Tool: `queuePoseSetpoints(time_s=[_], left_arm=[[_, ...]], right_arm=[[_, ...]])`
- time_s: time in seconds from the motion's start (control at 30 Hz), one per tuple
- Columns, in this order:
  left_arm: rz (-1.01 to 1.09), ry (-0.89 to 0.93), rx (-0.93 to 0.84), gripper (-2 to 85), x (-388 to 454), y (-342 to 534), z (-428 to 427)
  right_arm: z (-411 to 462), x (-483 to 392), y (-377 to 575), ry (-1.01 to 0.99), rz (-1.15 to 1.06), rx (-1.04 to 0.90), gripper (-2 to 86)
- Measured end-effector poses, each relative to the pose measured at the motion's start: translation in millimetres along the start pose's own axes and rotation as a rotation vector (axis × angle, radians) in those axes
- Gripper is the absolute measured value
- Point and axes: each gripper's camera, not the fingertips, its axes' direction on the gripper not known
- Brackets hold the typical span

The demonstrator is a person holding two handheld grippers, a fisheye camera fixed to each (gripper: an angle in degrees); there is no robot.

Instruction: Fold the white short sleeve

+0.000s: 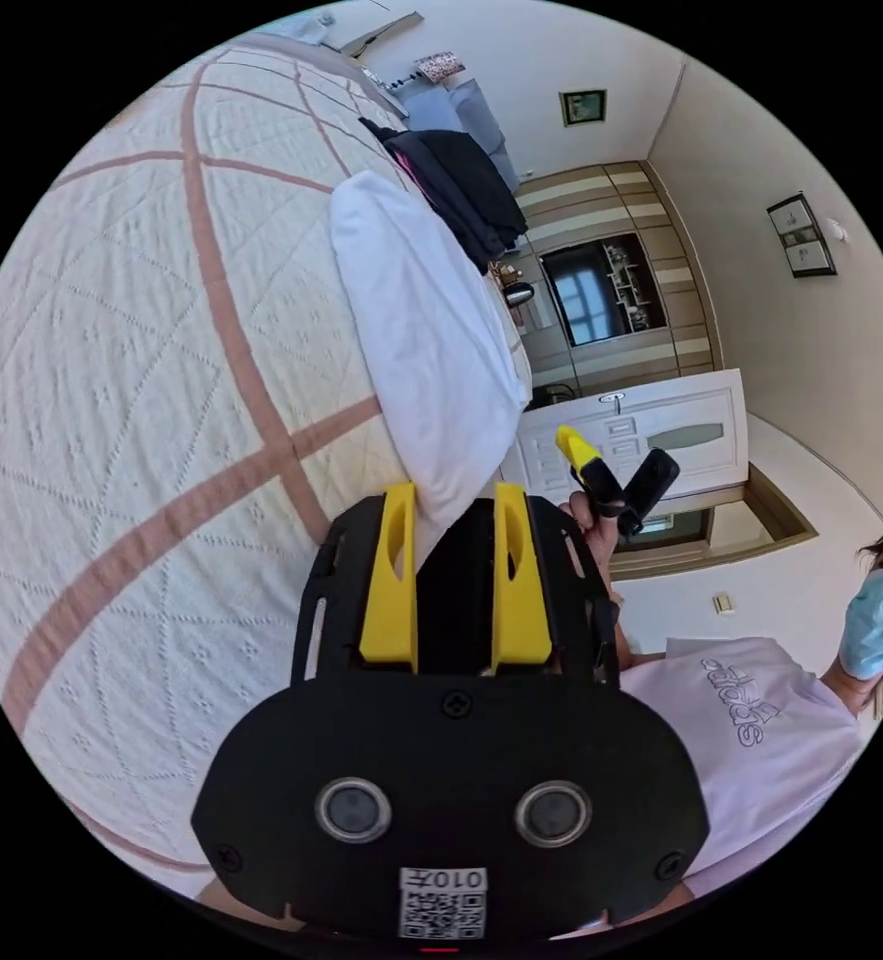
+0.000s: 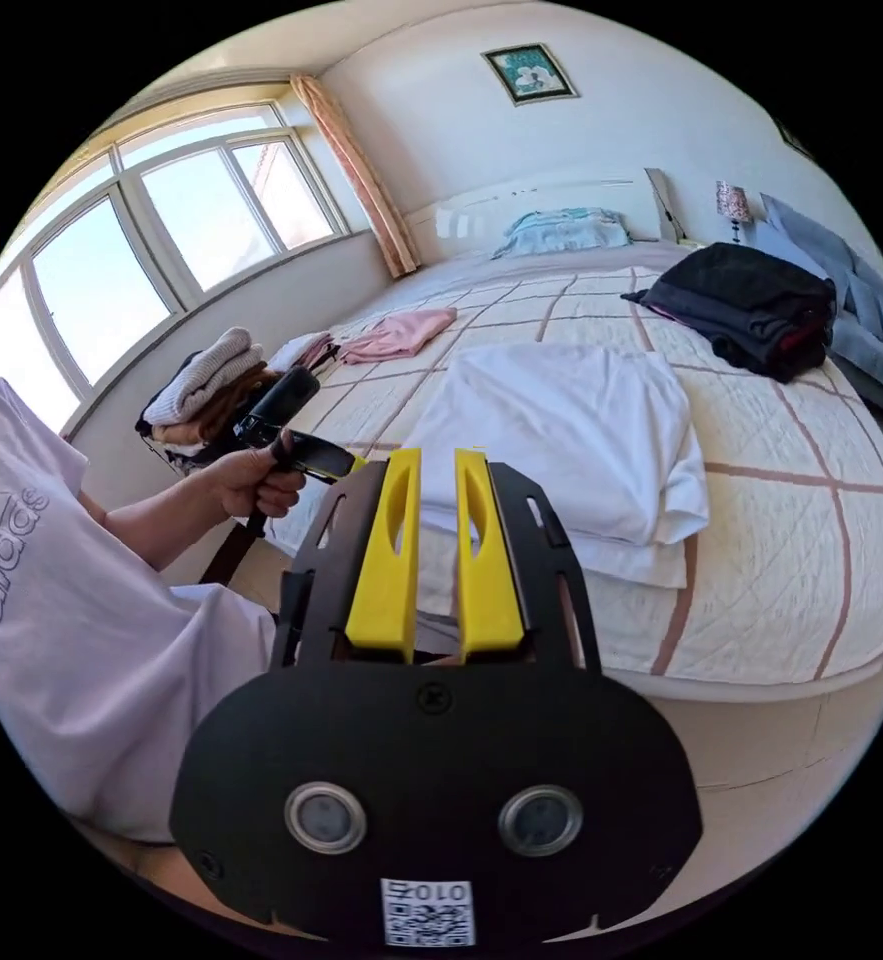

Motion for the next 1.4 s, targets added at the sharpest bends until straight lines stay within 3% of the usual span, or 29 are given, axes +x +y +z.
queuePoseSetpoints(time_s=[0.33,0.43,0.6,0.83,1.0,1.1,1.27,1.4], left_arm=[[0.048,0.057,0.04,5.4,4.7,-1.8,-30.3],[0.06,0.087,0.048,6.2,7.5,-4.4,-39.5],[0.004,0.101,0.091,11.1,-5.3,10.3,-60.4],[-0.162,0.186,0.172,14.5,-31.8,27.7,-62.1],[-0.149,0.173,0.141,12.0,-26.5,18.9,-43.5],[-0.127,0.126,0.128,10.5,-21.5,17.4,-41.9],[-0.071,0.169,0.17,9.3,-11.8,18.2,-64.3],[-0.042,0.216,0.191,9.1,-6.1,21.3,-79.1]], right_arm=[[71.2,-93.8,-2.2,0.28,-0.485,-0.143,11.5],[83.1,-93.5,-7.0,0.393,-0.501,-0.145,7.2],[75.4,-63.3,-14.2,0.283,-0.387,-0.12,5.5],[74.1,-41.4,-14.0,0.323,-0.445,-0.1,5.3],[63.9,2.7,-20.4,0.27,-0.366,-0.088,5.5],[39.1,44.0,-20.9,0.189,-0.201,-0.056,7.4],[-10.5,166.5,14.4,-0.37,0.367,0.09,13.9],[-1.1,228.0,28.0,-0.543,0.548,0.124,16.7]])
